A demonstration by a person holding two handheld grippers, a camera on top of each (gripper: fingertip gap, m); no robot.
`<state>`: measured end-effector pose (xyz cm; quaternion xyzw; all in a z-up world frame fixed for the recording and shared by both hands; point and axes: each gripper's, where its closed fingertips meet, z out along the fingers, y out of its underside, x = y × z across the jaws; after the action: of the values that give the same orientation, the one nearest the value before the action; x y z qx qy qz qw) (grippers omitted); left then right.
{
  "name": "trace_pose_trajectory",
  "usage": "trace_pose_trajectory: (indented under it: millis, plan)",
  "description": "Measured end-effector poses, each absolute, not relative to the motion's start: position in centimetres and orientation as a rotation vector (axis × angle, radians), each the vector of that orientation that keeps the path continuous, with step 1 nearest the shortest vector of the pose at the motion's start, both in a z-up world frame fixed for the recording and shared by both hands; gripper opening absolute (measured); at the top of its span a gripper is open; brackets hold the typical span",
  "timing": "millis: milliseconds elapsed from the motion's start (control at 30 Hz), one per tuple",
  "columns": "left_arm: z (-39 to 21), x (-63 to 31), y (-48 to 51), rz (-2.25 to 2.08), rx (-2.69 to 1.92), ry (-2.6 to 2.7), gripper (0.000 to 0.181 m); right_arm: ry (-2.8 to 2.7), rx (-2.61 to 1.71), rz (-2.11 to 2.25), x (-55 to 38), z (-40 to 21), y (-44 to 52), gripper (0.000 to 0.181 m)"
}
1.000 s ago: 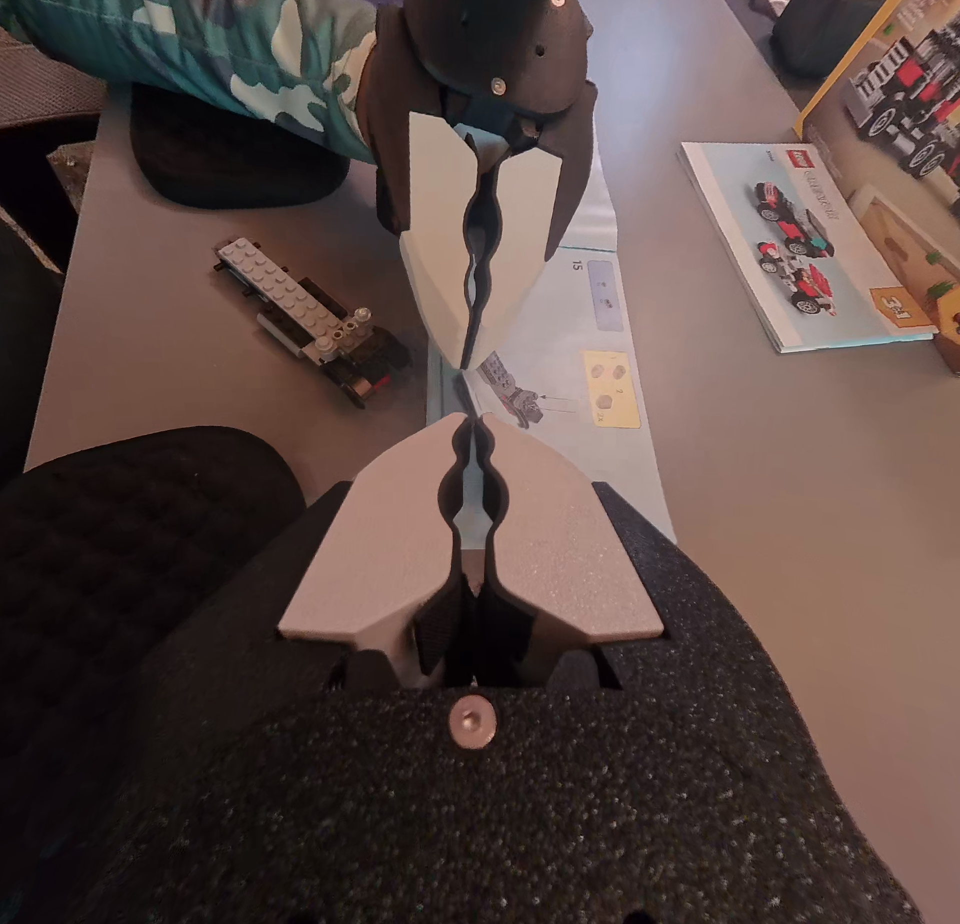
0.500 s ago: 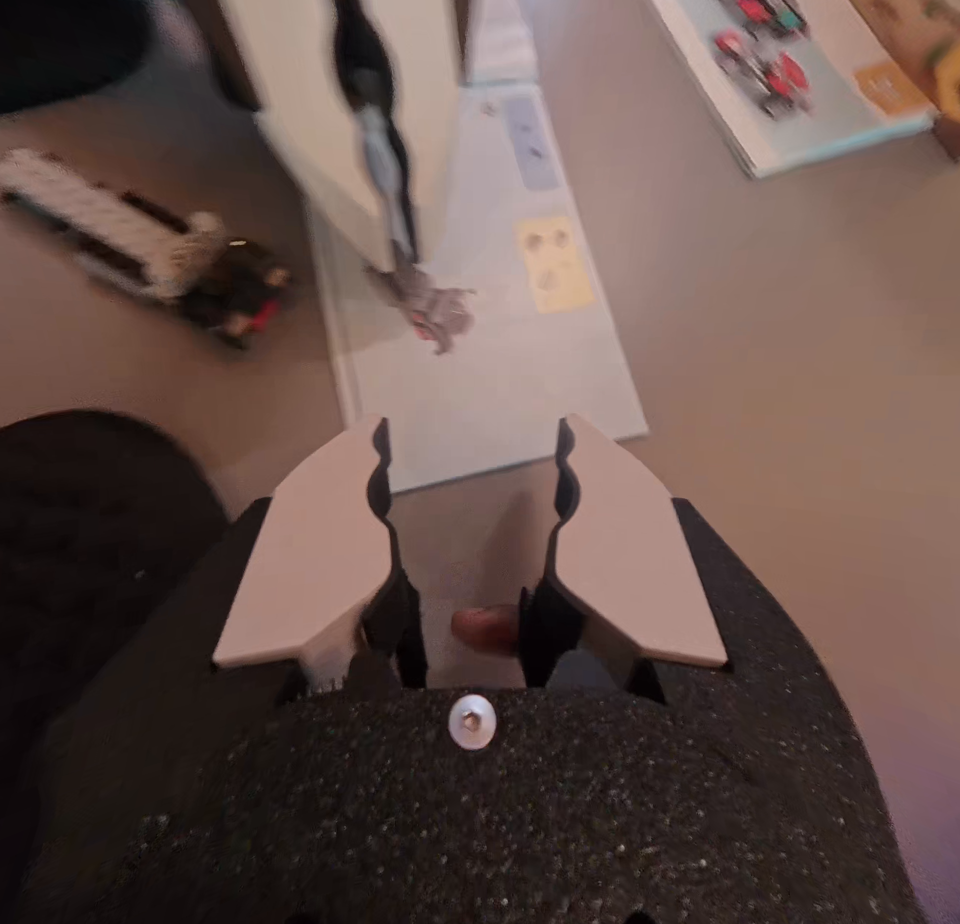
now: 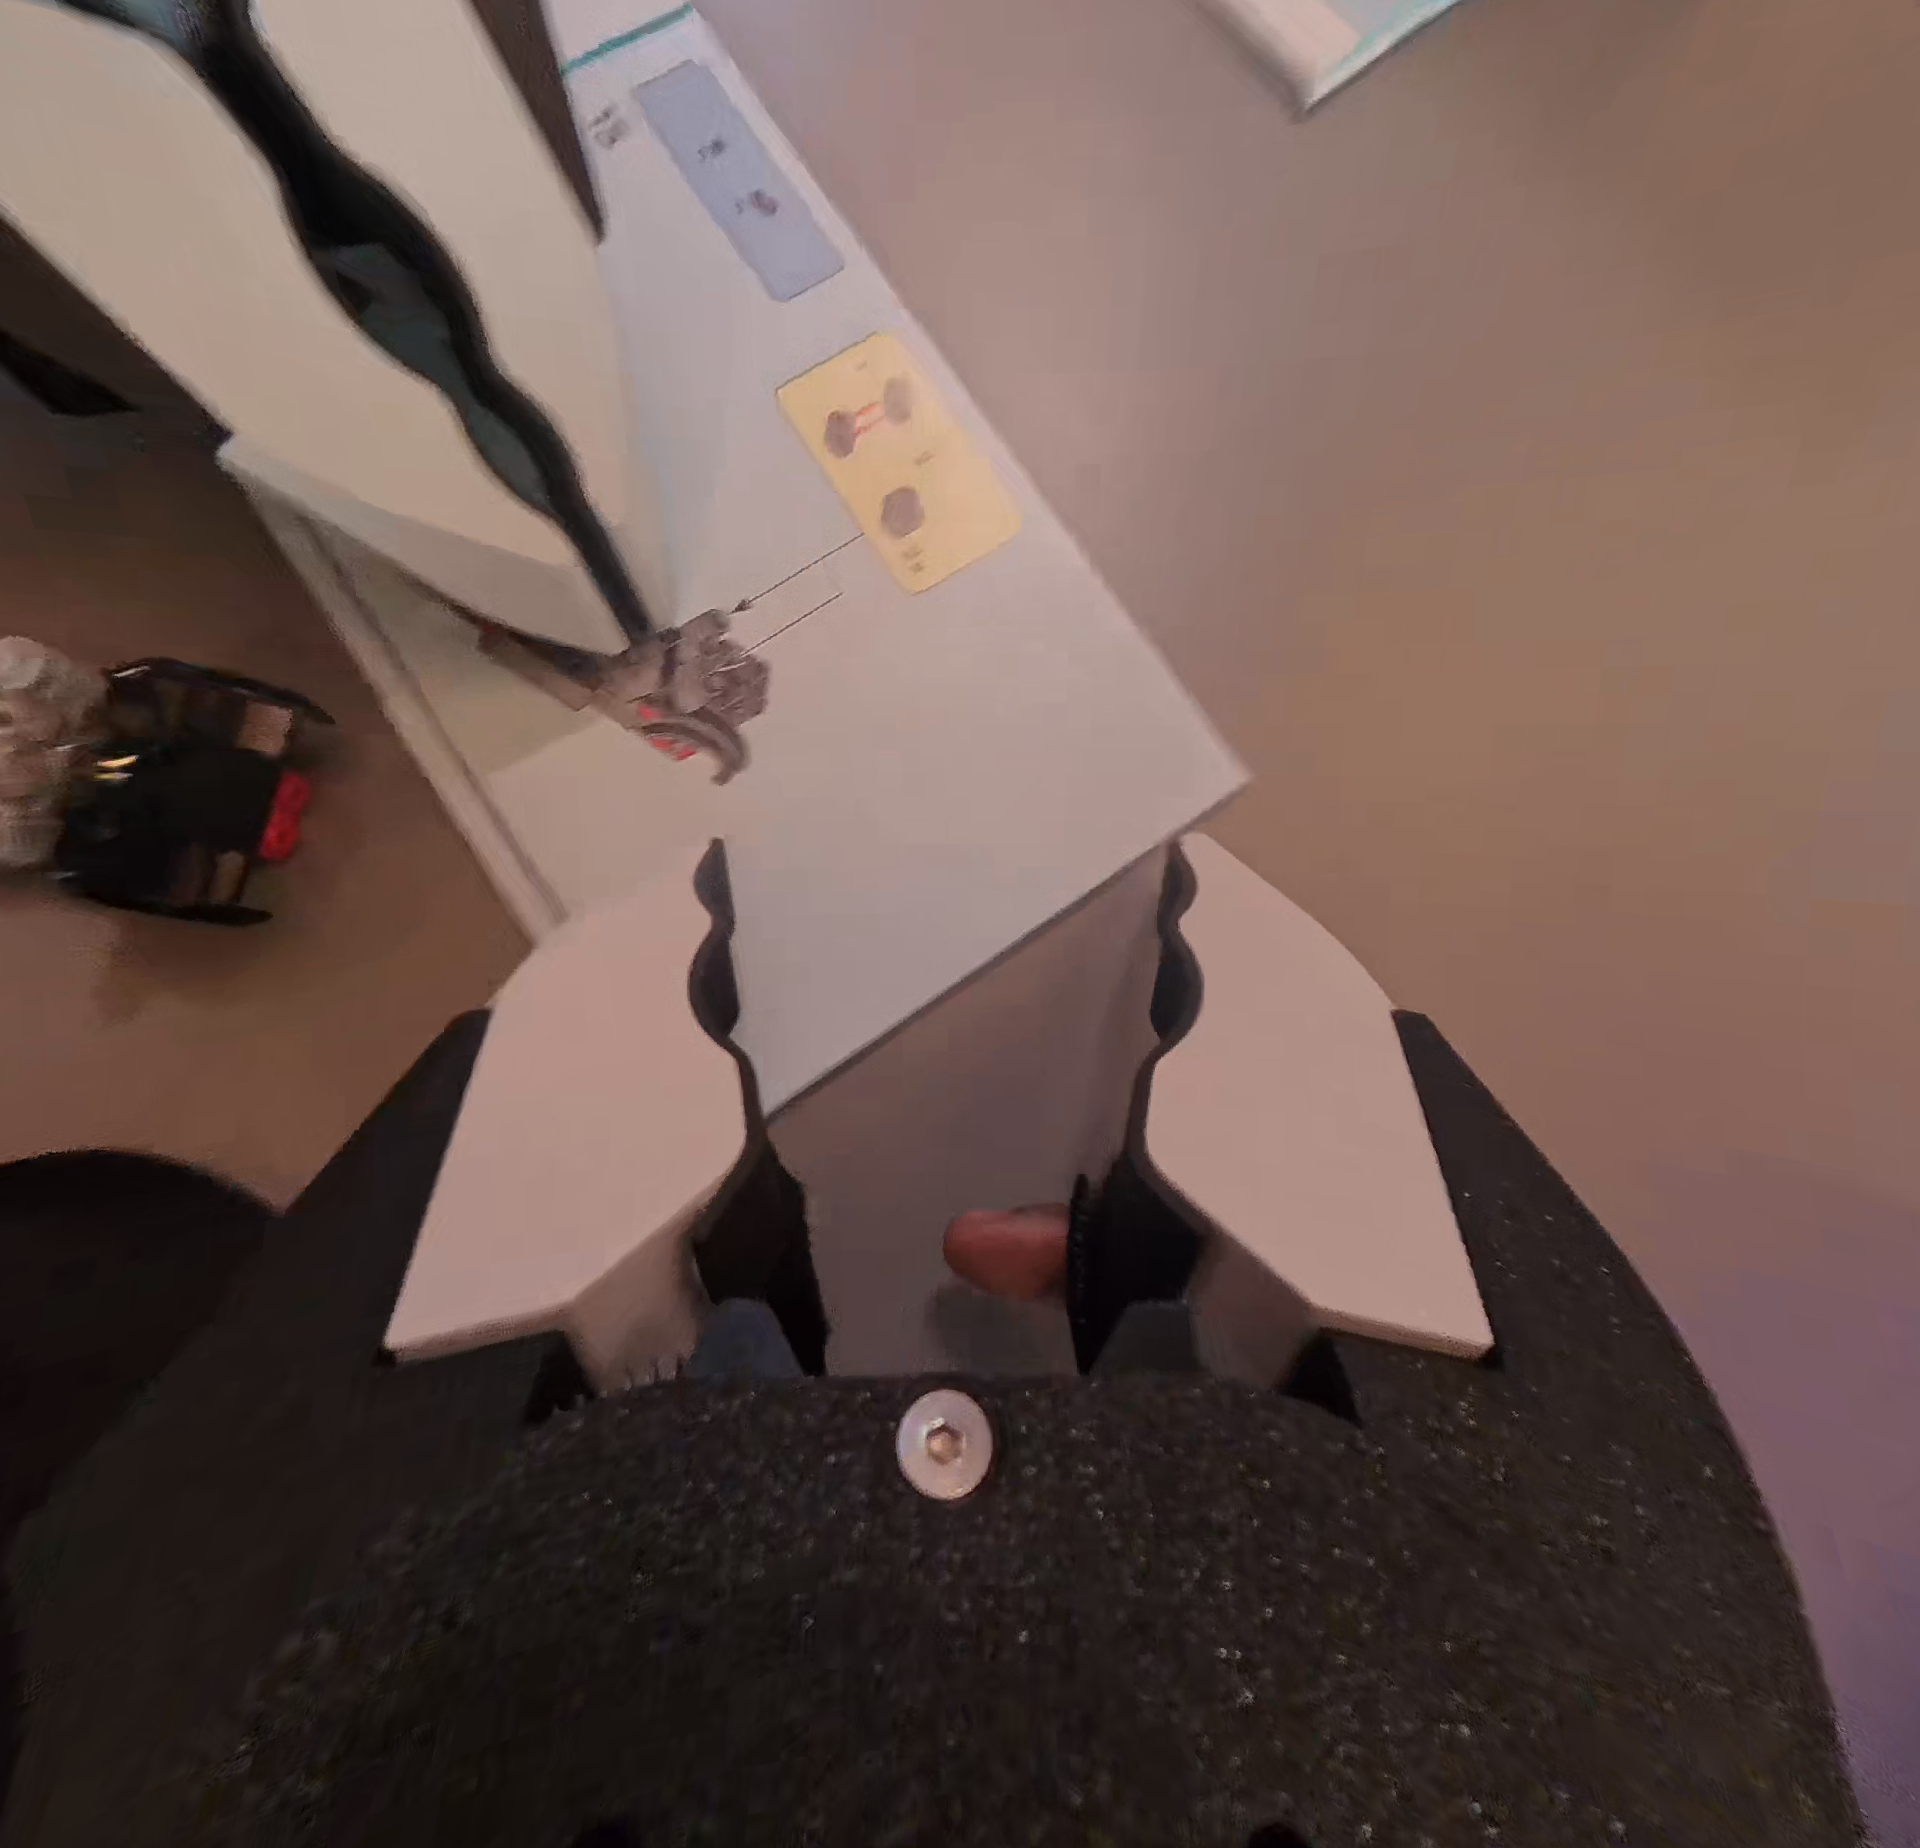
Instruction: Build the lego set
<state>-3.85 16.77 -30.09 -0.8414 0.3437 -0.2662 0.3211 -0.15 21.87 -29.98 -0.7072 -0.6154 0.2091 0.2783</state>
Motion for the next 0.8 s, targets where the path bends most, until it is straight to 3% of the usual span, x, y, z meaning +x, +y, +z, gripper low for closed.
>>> trace_pose_trajectory:
  millis: [67, 200, 433, 533, 633, 733, 800]
  plan:
    - [-30.1, -3.7, 16.7, -0.746, -2.226, 0.869, 0.002, -1.625, -1.975, 0.618, -0.4, -30.5, 20.9, 0.088]
    - [-30.0, -3.6, 16.8, -0.824, -2.254, 0.800, 0.001, -1.649, -1.954, 0.588, -0.6, -30.4, 20.7, 0.086]
    - [-29.5, -3.2, 16.6, -0.911, -2.233, 0.780, 0.002, -1.681, -1.870, 0.802, -3.3, -29.6, 17.7, 0.045]
    - [-27.6, -3.6, 16.8, -1.035, -2.118, 0.697, 0.006, -1.601, -1.852, 0.880, -3.8, -28.4, 17.8, 0.041]
    - [-24.6, -5.5, 18.1, -1.062, -1.942, 0.552, 0.026, -1.544, -1.785, 0.942, -4.0, -26.8, 17.8, 0.029]
    - [-21.8, -7.9, 19.4, -0.945, -1.775, 0.506, 0.056, -1.571, -1.688, 0.904, -4.1, -26.1, 17.6, 0.028]
    - [-22.0, -8.4, 19.2, -0.804, -1.750, 0.661, 0.065, -1.638, -1.577, 0.833, -4.2, -25.9, 17.1, 0.028]
